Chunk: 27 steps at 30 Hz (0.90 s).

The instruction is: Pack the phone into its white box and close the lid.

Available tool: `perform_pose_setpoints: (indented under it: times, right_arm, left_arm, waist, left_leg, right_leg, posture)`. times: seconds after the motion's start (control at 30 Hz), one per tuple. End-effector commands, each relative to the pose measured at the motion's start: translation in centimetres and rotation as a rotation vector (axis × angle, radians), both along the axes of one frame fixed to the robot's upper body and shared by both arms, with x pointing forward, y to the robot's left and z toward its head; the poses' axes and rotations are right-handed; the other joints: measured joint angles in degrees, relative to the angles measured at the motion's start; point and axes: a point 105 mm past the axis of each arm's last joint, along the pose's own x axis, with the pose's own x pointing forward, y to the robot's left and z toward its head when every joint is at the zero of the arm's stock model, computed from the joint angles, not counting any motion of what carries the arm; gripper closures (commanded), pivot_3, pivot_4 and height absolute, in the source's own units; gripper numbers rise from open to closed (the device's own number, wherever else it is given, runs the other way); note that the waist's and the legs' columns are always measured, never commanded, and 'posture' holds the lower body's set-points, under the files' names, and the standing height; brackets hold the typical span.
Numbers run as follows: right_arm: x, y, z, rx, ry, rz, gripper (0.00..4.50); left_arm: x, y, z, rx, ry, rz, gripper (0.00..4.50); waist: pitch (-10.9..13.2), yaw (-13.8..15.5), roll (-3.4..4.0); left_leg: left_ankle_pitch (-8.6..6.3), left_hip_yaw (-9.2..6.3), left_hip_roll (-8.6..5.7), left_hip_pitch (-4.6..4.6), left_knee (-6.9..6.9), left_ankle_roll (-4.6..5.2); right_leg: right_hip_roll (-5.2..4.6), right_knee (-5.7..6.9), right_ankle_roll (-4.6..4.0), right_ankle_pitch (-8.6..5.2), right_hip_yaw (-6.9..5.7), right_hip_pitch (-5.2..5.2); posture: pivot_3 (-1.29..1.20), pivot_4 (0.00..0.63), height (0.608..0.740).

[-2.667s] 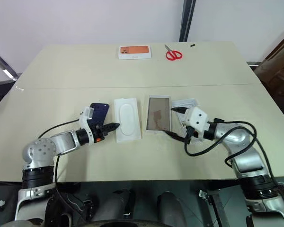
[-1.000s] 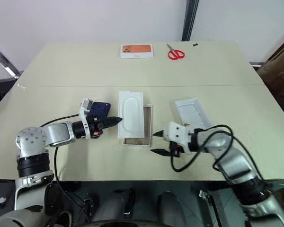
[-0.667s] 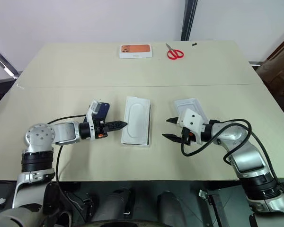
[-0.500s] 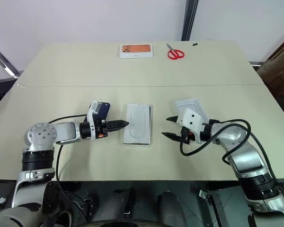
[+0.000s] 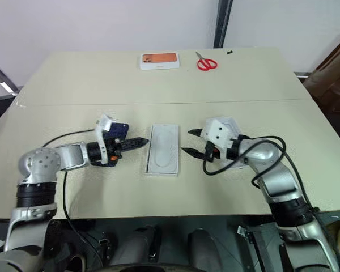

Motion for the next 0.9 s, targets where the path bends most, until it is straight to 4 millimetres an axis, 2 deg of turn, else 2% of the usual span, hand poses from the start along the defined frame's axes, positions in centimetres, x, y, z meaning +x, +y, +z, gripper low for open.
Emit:
perform_pose_setpoints:
  times: [0.03,0.1,0.13,0.17,0.37,0.53,0.67,0.83,0.9]
  right_arm:
    - [0.6,2.0,0.6,0.016,-0.032,0.023,2.9]
    - [1.1,3.4,-0.5,-0.039,-0.045,0.031,4.07]
    - [1.2,4.0,-0.9,-0.065,-0.054,0.038,4.47]
    - [1.5,4.6,-1.4,-0.098,-0.067,0.038,4.47]
    - [2.3,6.7,-3.5,-0.238,-0.095,0.059,4.47]
    - [2.4,7.5,-5.3,-0.389,-0.099,0.117,4.47]
    - [2.1,8.5,-5.7,-0.4,-0.089,0.158,4.47]
    - [2.4,7.7,-6.3,-0.433,-0.097,0.144,4.47]
    - [2.6,8.0,-5.4,-0.363,-0.083,0.122,4.47]
  left_arm:
    - [0.3,1.2,2.4,0.055,-0.23,0.024,0.5]
    - [0.0,2.1,2.1,0.153,-0.32,0.016,0.5]
    - [-0.2,2.4,2.0,0.19,-0.367,0.01,0.5]
    - [-0.5,2.7,2.1,0.159,-0.387,-0.002,0.5]
    - [-1.0,5.1,0.1,0.293,-0.448,0.01,0.5]
    - [-0.9,5.1,-0.4,0.312,-0.465,0.023,0.5]
    - [-0.8,4.9,-0.5,0.316,-0.479,0.034,0.5]
    - [-0.8,4.9,-0.6,0.32,-0.48,0.045,0.5]
    - [-0.9,4.9,-0.7,0.323,-0.48,0.047,0.5]
  waist:
    - [0.0,0.1,0.0]
    - [0.0,-0.3,0.01]
    - [0.0,-0.5,0.01]
    - [0.0,-0.4,0.04]
    - [0.0,0.0,0.06]
    - [0.0,-0.1,0.05]
    - [0.0,-0.4,0.05]
    - [0.0,-0.4,0.05]
    - [0.0,-0.4,0.05]
  left_leg:
    - [0.0,-0.02,0.0,-0.01,0.0,0.0]
    - [0.0,-0.01,-0.01,0.0,-0.01,0.0]
    - [0.0,0.01,-0.01,0.01,-0.04,0.0]
    - [0.0,0.02,-0.01,0.01,-0.1,-0.01]
    - [0.0,0.0,-0.02,-0.05,-0.08,0.0]
    - [-0.01,-0.03,-0.03,-0.05,-0.04,0.02]
    - [-0.01,-0.03,-0.02,-0.04,-0.06,0.02]
    - [-0.01,-0.03,-0.02,-0.04,-0.06,0.02]
    - [-0.02,-0.03,-0.02,-0.02,-0.06,0.02]
  right_leg:
    - [-0.01,0.0,0.0,0.0,-0.03,0.01]
    - [-0.01,-0.03,0.0,0.0,-0.01,0.01]
    - [-0.01,-0.02,0.0,0.0,0.01,-0.01]
    - [-0.01,-0.03,-0.01,0.0,0.03,-0.06]
    - [-0.02,-0.03,-0.02,0.0,0.01,-0.1]
    - [-0.03,-0.03,-0.01,0.0,-0.05,-0.21]
    - [-0.01,0.01,-0.01,0.0,-0.04,-0.11]
    - [0.0,0.01,-0.01,0.0,-0.04,-0.11]
    - [0.0,0.01,-0.01,0.0,-0.04,-0.11]
  posture:
    - [0.0,0.15,0.734]
    - [0.0,0.15,0.734]
    - [0.0,0.15,0.734]
    - [0.0,0.15,0.734]
    - [0.0,0.15,0.734]
    - [0.0,0.15,0.734]
    - [0.0,0.15,0.734]
    - [0.0,0.15,0.734]
    - [0.0,0.15,0.734]
